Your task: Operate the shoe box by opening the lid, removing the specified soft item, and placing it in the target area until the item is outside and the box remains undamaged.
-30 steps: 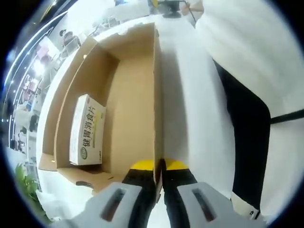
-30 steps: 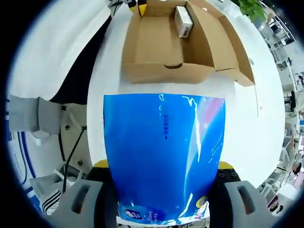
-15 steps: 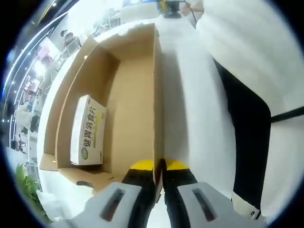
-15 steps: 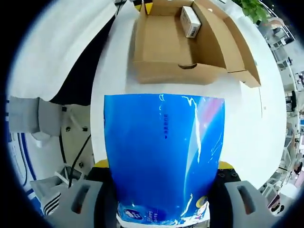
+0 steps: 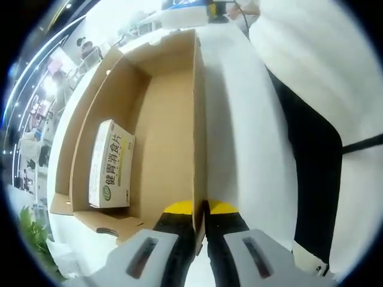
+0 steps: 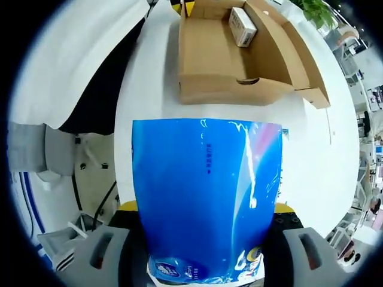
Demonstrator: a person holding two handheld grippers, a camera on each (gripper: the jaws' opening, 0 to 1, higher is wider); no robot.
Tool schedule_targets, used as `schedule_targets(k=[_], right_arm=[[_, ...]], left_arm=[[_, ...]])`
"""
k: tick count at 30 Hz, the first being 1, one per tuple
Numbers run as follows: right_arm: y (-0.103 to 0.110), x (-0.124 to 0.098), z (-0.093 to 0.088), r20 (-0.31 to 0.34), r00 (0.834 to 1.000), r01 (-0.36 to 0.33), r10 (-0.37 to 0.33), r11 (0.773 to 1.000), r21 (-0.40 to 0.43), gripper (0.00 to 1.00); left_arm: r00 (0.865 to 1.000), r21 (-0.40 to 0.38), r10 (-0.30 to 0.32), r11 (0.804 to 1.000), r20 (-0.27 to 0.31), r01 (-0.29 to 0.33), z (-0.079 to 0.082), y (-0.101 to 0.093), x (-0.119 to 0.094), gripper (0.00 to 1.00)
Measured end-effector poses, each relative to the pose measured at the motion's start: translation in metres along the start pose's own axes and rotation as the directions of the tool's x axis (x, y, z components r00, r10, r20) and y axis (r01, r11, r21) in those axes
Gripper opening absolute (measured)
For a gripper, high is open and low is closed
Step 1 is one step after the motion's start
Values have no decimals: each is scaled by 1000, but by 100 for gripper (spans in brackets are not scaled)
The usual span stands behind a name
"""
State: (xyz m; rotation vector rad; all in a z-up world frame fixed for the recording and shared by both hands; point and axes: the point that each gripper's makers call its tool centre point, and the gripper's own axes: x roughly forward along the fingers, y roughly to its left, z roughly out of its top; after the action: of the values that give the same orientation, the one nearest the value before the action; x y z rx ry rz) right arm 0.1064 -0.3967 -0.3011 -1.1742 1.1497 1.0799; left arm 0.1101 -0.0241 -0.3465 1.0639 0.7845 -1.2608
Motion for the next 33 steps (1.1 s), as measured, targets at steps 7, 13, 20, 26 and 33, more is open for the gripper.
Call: schedule_targets(k=[7,13,20,26,33], right_arm=[[7,5,0,-17,1000,-6,6,1000,-14,77],[14,10,8,1,1000,-6,6,1000,-11,77],[21,22,9,1,1000,-15,15,1000,-8,77],[23,29,9,-1,1000,-18,18,1000,5,77],[26,41,11,-32,999,6,-7,1000,-28,77]], left_arm=[[1000,0,2,1000,-1,-2,0,0,0,5],[1000,8,6,1000,4,-6,0,0,0,5],[1000,9,6,1000,0,-6,0,0,0,5],[1000,9,8,1000,0,-8,0,0,0,5],[1000,7,11,1000,0,-11,0,0,0,5]])
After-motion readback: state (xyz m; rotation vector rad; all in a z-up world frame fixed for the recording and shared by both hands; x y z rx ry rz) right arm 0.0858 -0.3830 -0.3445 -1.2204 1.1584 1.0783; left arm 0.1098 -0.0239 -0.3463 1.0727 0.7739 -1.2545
